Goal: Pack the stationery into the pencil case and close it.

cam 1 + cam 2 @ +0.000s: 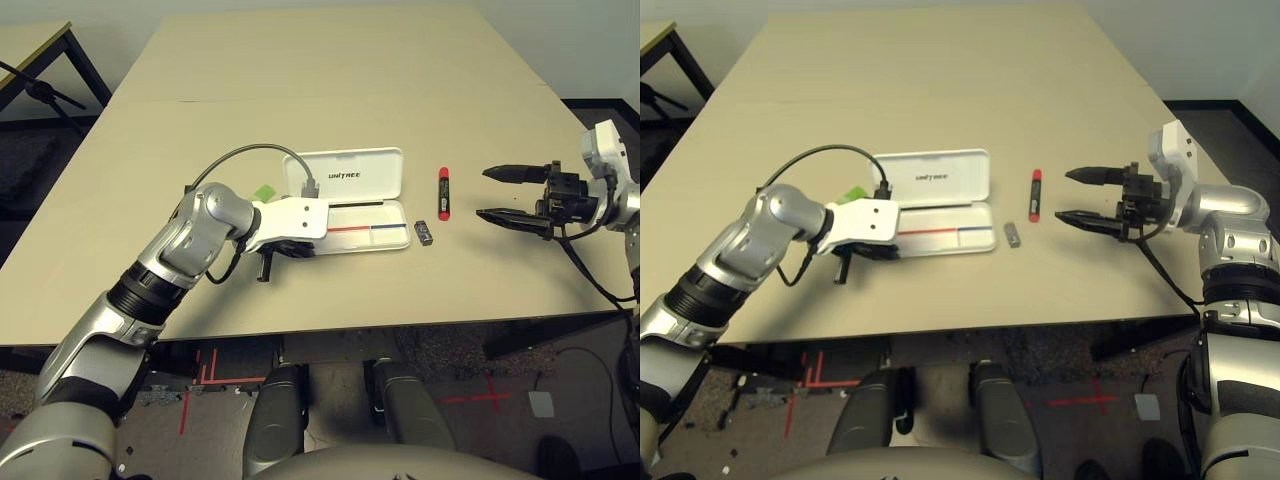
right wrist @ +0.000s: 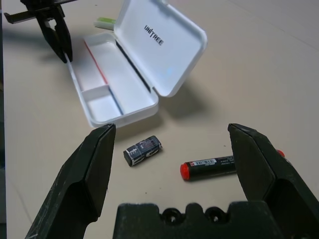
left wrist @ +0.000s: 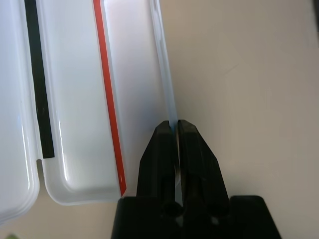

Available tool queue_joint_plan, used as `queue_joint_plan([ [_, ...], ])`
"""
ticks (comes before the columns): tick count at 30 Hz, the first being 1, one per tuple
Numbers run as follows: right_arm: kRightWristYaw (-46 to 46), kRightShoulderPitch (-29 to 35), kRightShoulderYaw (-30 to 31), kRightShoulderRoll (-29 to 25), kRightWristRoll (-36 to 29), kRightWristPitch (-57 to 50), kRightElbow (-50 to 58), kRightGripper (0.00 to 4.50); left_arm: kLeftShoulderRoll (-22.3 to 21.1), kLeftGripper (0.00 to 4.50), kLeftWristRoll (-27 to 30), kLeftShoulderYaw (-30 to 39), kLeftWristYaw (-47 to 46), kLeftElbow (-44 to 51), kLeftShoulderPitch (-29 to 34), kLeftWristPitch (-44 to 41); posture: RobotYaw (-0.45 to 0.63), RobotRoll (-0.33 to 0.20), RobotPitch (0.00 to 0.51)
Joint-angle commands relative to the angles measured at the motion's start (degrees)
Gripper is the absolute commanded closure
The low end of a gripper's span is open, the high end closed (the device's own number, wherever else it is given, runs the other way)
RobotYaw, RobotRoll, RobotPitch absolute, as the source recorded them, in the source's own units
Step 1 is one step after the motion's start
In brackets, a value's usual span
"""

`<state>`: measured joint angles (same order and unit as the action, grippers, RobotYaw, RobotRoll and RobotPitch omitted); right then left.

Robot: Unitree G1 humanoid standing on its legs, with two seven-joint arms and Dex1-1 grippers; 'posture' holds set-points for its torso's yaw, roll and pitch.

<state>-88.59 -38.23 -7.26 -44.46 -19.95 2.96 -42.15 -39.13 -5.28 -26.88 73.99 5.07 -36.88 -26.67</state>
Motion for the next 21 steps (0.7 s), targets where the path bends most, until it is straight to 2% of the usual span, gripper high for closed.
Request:
queue_joint_plan([
  [1,-0.1,0.5,0.2,-1.0,0.7,-0.9,0.6,0.00,-0.9,4.47,0.9,0.5,0.0,2.2,1.3,-0.3,-0.06,0.000,0.116],
  [6,0.9,0.9,0.1,-1.0,0.6,-2.3,1.3,0.00,-1.1,4.47,0.9,1.0,-0.7,1.5,1.8,0.5,-0.06,0.000,0.121],
  [15,16.0,2.4,-0.4,-0.1,3.1,-8.5,6.7,0.00,-1.4,4.47,0.4,0.8,-0.8,0.3,1.7,3.1,-0.06,0.000,0.124],
  [18,16.5,3.7,-1.1,0.0,1.1,-12.6,9.8,0.00,-1.6,3.61,0.5,0.7,-0.5,0.5,2.0,3.4,-0.06,0.000,0.126],
  [21,17.1,4.9,-1.5,0.0,0.0,-15.2,12.1,0.00,-1.5,2.45,1.1,0.8,-0.4,1.6,2.1,2.1,-0.06,0.000,0.127],
])
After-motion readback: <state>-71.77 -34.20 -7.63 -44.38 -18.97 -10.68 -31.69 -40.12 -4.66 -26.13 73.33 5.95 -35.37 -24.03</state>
